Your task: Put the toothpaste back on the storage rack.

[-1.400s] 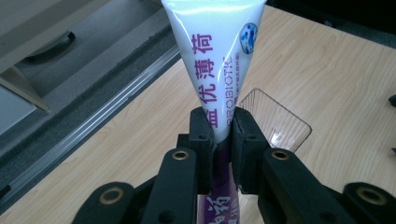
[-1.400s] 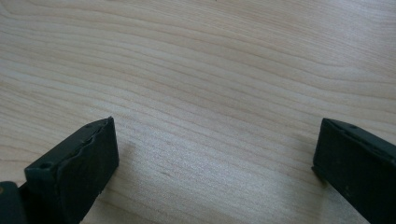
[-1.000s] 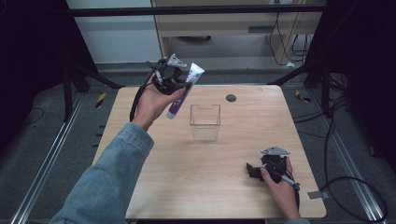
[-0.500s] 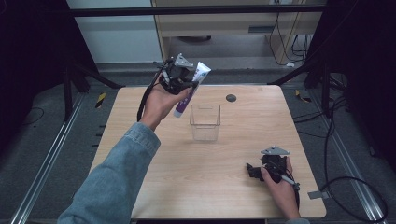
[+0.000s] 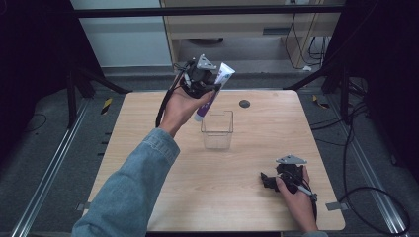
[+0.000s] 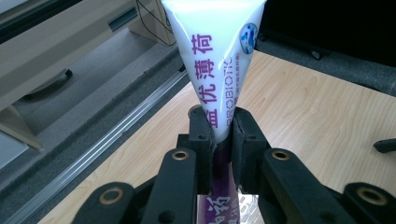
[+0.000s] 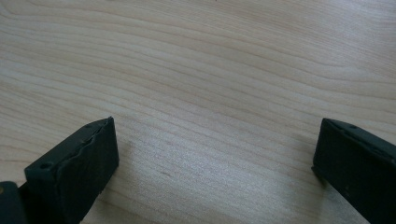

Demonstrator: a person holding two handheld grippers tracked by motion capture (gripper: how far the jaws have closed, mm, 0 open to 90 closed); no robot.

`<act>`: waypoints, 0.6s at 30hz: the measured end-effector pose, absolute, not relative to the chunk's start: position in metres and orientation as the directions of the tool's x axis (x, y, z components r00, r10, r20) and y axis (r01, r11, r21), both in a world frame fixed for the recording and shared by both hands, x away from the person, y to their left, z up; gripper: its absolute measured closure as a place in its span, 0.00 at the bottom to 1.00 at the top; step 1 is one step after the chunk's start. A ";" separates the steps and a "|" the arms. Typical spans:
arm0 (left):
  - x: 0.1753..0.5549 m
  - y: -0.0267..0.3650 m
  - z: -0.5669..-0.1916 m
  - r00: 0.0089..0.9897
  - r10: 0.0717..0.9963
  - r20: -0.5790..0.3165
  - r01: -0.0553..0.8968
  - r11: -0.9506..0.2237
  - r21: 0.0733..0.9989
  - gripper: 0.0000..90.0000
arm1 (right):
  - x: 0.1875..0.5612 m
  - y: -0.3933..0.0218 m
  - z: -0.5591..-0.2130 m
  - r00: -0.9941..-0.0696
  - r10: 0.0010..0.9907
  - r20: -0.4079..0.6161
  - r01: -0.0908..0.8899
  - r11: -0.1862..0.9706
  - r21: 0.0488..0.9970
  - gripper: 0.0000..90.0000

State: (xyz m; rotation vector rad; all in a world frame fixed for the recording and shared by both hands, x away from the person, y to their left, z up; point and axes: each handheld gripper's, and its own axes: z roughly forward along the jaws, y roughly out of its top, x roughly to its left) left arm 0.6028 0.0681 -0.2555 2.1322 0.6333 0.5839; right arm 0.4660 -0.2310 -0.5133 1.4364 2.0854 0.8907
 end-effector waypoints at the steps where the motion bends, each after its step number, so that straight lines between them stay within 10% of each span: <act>1: 0.604 0.066 -0.257 0.767 0.614 0.187 0.235 -0.540 0.808 0.88 | 0.466 -0.231 -0.513 -0.354 0.935 -0.006 0.643 0.248 0.725 0.00; 18: 0.615 0.056 -0.266 0.767 0.628 0.135 0.244 -0.480 0.843 0.88 | 0.466 -0.231 -0.513 -0.354 0.935 -0.010 0.642 0.250 0.725 0.00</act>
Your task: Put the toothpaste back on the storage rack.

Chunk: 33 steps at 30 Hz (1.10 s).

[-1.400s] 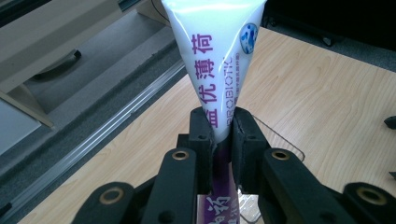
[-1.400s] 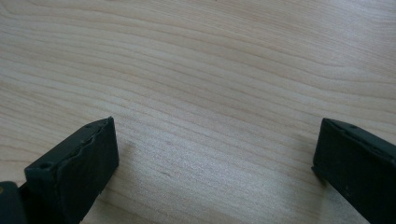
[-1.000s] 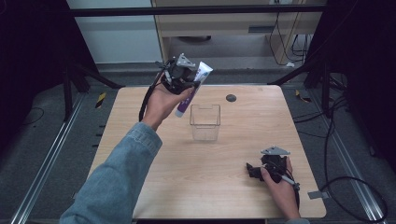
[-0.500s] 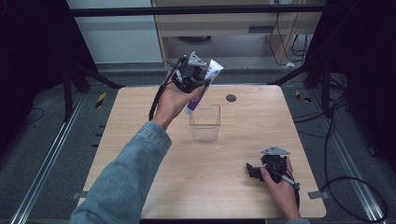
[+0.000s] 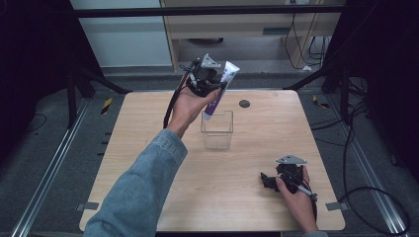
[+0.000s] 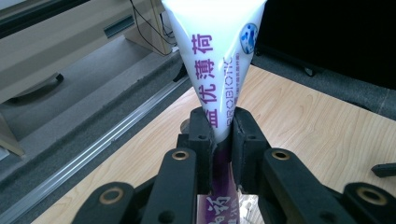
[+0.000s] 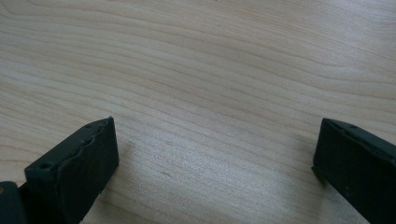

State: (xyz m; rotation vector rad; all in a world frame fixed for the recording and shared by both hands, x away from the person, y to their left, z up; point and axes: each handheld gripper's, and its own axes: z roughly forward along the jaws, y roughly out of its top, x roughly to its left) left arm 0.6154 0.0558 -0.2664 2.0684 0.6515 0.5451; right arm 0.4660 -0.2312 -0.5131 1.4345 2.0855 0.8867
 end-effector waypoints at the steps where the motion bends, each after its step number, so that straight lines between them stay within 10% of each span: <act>1: 0.615 0.054 -0.267 0.770 0.624 0.135 0.240 -0.479 0.844 0.88 | 0.466 -0.231 -0.513 -0.355 0.935 -0.009 0.640 0.250 0.726 0.00; 33: 0.621 0.042 -0.304 0.796 0.590 0.135 0.242 -0.513 0.823 0.88 | 0.466 -0.231 -0.513 -0.352 0.936 -0.006 0.645 0.247 0.723 0.00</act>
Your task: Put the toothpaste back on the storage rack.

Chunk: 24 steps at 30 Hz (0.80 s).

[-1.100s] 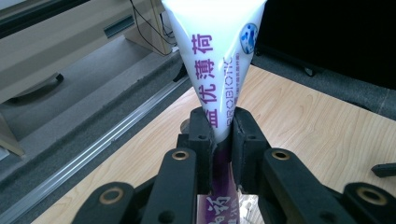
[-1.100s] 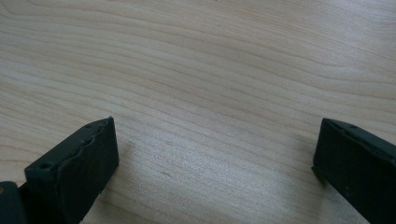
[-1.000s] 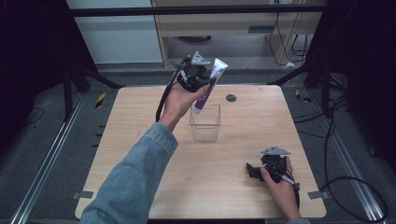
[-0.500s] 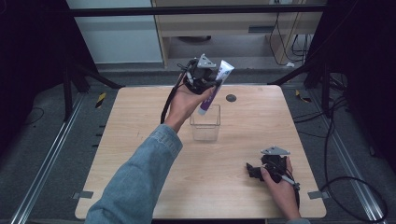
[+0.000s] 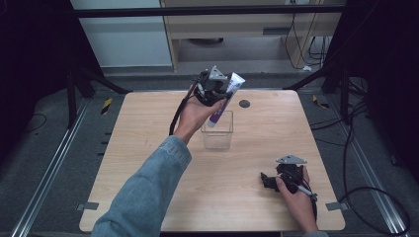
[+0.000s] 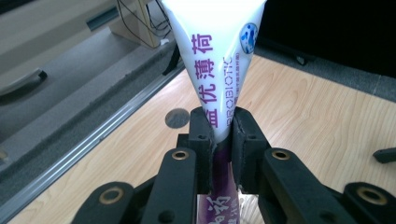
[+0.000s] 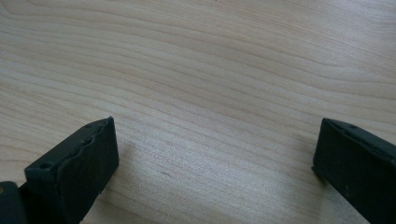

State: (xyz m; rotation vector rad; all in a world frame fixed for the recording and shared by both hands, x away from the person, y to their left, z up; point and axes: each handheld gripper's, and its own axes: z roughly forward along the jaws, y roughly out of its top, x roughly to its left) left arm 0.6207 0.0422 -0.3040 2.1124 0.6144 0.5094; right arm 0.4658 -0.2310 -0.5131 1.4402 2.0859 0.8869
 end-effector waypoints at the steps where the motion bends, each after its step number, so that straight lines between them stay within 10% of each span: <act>1: 0.621 0.043 -0.306 0.796 0.589 0.135 0.241 -0.514 0.823 0.88 | 0.466 -0.231 -0.513 -0.352 0.936 -0.006 0.645 0.247 0.723 0.00; 24: 0.630 0.050 -0.351 0.801 0.590 0.098 0.283 -0.519 0.807 0.88 | 0.466 -0.231 -0.513 -0.354 0.935 -0.009 0.642 0.250 0.725 0.00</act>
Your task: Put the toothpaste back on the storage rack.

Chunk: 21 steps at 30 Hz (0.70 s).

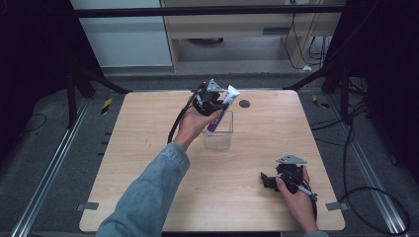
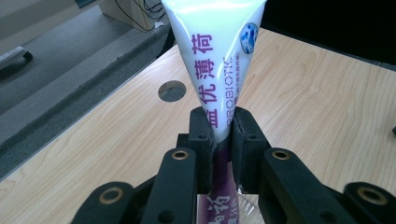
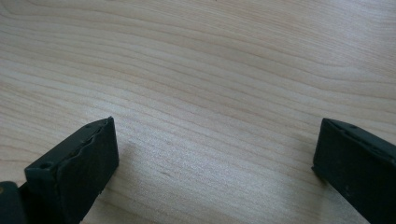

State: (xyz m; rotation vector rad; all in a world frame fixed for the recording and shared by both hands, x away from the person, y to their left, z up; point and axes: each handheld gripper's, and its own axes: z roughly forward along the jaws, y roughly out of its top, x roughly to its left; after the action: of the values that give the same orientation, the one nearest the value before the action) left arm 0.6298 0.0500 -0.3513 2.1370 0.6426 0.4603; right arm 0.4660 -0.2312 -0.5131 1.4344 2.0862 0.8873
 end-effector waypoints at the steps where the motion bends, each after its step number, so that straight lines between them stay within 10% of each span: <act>1: 0.630 0.050 -0.353 0.802 0.590 0.096 0.284 -0.517 0.808 0.88 | 0.466 -0.231 -0.513 -0.355 0.935 -0.009 0.642 0.251 0.725 0.00; 21: 0.633 0.049 -0.374 0.808 0.584 0.081 0.298 -0.523 0.798 0.88 | 0.466 -0.231 -0.513 -0.351 0.936 0.002 0.648 0.241 0.722 0.00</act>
State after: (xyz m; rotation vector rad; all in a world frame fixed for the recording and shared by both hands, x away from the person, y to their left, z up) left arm 0.6325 0.0494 -0.3736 2.1498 0.6479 0.4332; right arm 0.4655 -0.2307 -0.5127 1.4479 2.0868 0.8927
